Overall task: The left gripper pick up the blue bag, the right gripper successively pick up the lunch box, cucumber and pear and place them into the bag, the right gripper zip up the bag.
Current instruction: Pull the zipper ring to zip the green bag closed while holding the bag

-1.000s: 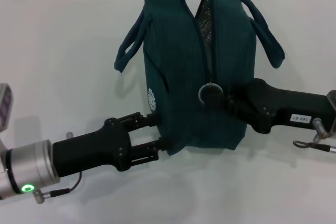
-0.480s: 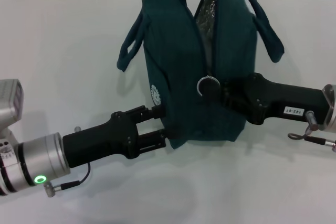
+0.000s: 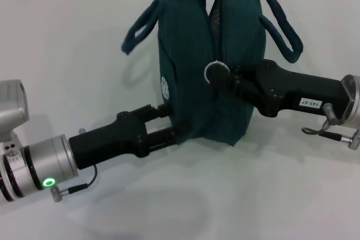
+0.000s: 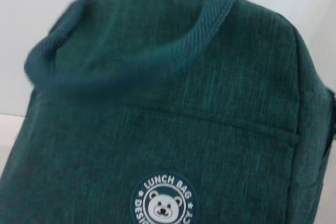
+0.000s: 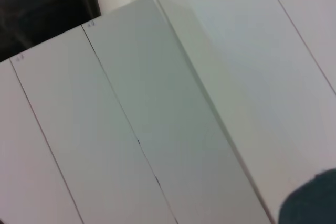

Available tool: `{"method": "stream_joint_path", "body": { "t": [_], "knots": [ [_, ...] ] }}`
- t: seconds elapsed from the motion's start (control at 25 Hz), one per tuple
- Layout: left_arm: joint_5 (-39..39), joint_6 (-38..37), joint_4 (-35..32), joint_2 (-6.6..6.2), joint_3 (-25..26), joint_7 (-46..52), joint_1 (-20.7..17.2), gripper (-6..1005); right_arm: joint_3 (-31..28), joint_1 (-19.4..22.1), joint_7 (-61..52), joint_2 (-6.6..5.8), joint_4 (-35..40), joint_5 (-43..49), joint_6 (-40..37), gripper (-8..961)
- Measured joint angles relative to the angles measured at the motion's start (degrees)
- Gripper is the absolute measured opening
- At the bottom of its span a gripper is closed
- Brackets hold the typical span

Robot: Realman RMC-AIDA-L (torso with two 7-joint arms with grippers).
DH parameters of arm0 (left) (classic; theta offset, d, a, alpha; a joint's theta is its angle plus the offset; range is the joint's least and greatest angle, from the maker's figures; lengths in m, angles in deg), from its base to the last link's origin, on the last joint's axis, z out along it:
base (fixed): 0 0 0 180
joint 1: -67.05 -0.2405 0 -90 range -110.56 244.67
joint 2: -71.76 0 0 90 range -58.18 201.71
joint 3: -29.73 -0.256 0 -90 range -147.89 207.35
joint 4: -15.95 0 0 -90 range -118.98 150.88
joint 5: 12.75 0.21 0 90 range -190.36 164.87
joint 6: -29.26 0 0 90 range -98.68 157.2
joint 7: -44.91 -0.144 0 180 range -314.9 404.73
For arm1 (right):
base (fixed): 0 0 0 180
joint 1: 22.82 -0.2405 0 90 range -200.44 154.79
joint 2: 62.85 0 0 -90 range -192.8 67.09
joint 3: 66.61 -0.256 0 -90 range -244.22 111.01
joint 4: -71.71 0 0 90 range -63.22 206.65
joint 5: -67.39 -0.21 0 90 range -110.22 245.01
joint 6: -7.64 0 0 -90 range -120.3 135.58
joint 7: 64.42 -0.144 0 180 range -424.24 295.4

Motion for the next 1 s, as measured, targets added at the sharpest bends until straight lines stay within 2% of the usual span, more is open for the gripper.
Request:
{"method": "stream_joint_path", "body": {
  "t": [0.6,1.0],
  "knots": [
    [-0.9,3.8,3.0,-0.03,-3.1,-8.1,1.6,724,-0.4,1.1,-0.5,0.0,-1.3,-6.8,2.8,9],
    [-6.4,2.8,7.1,0.08,-3.1,-11.5,1.3,719,0.7,1.1,-0.4,0.0,-1.4,-6.5,3.5,9]
  ]
}}
